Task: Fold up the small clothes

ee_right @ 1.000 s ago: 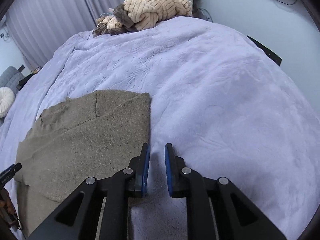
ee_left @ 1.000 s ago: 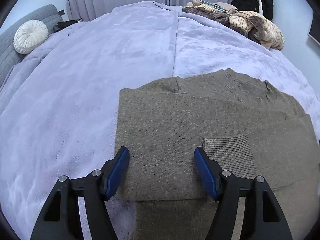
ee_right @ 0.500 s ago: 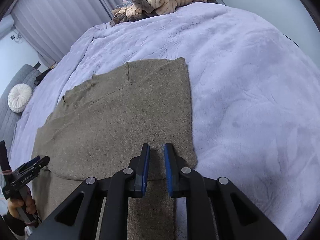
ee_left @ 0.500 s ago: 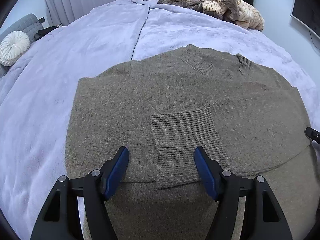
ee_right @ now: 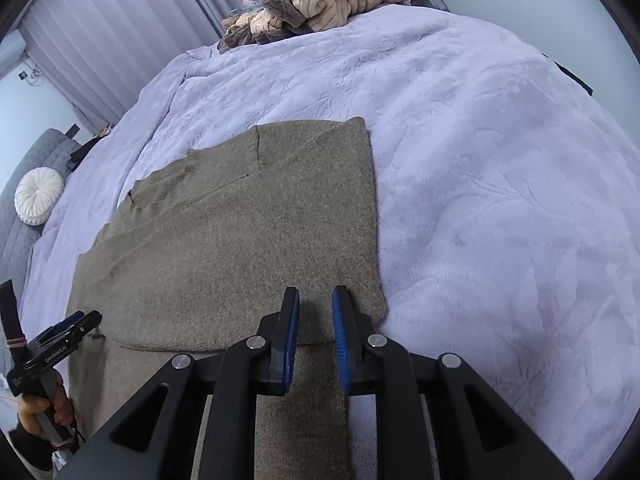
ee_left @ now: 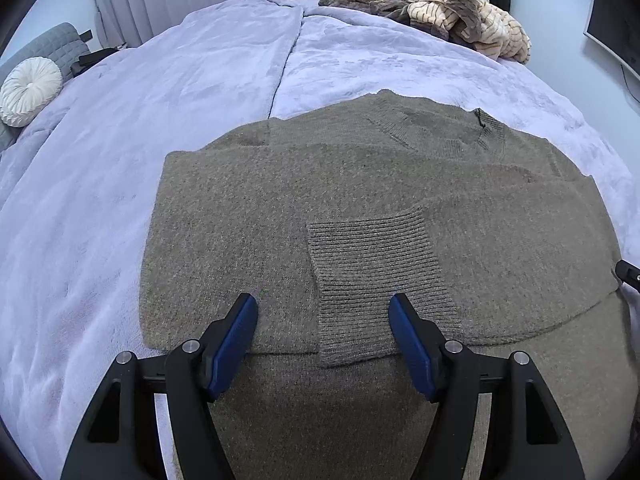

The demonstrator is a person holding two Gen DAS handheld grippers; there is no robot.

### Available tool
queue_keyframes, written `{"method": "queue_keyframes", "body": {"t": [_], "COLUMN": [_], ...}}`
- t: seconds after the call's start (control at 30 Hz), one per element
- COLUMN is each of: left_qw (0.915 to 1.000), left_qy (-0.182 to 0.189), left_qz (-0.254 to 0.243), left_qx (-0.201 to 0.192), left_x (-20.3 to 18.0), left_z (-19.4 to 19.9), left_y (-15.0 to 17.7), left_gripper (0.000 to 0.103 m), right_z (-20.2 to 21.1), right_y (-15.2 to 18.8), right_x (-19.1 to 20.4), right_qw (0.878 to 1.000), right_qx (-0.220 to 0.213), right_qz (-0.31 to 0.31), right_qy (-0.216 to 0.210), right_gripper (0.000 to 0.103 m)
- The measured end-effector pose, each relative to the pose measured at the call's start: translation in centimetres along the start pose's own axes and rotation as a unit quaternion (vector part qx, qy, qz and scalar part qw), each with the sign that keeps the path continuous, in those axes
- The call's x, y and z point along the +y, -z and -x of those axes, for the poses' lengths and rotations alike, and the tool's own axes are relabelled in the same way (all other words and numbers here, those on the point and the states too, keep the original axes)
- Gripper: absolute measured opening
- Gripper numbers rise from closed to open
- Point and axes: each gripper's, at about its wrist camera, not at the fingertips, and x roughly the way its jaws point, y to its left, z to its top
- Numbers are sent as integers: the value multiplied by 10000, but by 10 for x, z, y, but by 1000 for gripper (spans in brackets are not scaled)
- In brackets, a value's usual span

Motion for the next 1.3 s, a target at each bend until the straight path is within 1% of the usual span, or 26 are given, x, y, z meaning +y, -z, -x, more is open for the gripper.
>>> {"method": "queue_keyframes", "body": {"t": [0.1, 0.17, 0.33, 0.5, 0.57, 0.63, 0.73, 0.87, 0.9, 0.93, 0.97, 1.0, 1.03, 1.1, 1.13, 1.17, 1.2, 1.3], "left_qw": [10000, 10000, 10000, 9999, 9999, 9999, 9999, 9999, 9999, 9999, 10000, 9999, 9998, 9998, 9999, 9999, 9999, 9999], "left_qy": [-46, -75, -71, -86, -88, -81, -67, -54, -44, -42, -46, -85, -101, -120, -101, -78, -85, -102], "left_qz": [-4, -2, -15, -64, -67, -93, -136, -120, -108, -93, -79, -64, -70, -41, -6, 26, 43, 25], "left_qx": [30, 39, 45, 57, 69, 82, 66, 0, 1, 8, -18, -126, -178, -151, -134, -130, -133, -110], "left_x": [2, 3, 7, 9, 10, 10, 10, 12, 13, 14, 15, 16, 17, 20, 22, 24, 24, 25], "left_z": [4, 9, 23, 38, 44, 49, 57, 69, 71, 73, 75, 80, 83, 87, 88, 90, 91, 94], "left_y": [1, 2, 7, 19, 24, 30, 40, 51, 54, 56, 58, 61, 63, 67, 69, 71, 73, 78], "left_gripper": [70, 70, 70, 70, 70, 70, 70, 70, 72, 90, 99, 103, 103, 103, 103, 103, 103, 103], "right_z": [5, 9, 22, 36, 42, 47, 52, 57, 58, 59, 60, 60, 60, 62, 63, 64, 66, 72], "right_y": [2, 4, 13, 28, 33, 40, 48, 58, 61, 63, 65, 66, 67, 69, 69, 70, 72, 75], "right_x": [-4, -5, -4, -4, -3, -2, -1, 6, 9, 11, 13, 15, 17, 20, 21, 24, 27, 38], "right_qw": [9999, 9996, 9993, 9985, 9984, 9983, 9971, 9952, 9949, 9947, 9945, 9942, 9938, 9927, 9922, 9917, 9912, 9913], "right_qx": [51, 97, 121, 171, 161, 159, 216, 288, 286, 280, 279, 285, 290, 289, 285, 270, 231, 199], "right_qz": [-135, -221, -293, -407, -408, -416, -497, -495, -469, -452, -442, -437, -439, -454, -444, -403, -346, -164], "right_qy": [-80, -153, -206, -335, -346, -379, -544, -793, -843, -876, -910, -942, -980, -1078, -1130, -1194, -1255, -1288], "right_gripper": [20, 25, 31, 37, 43, 45, 47, 56, 57, 59, 62, 64, 64, 65, 71, 88, 91, 91]}}
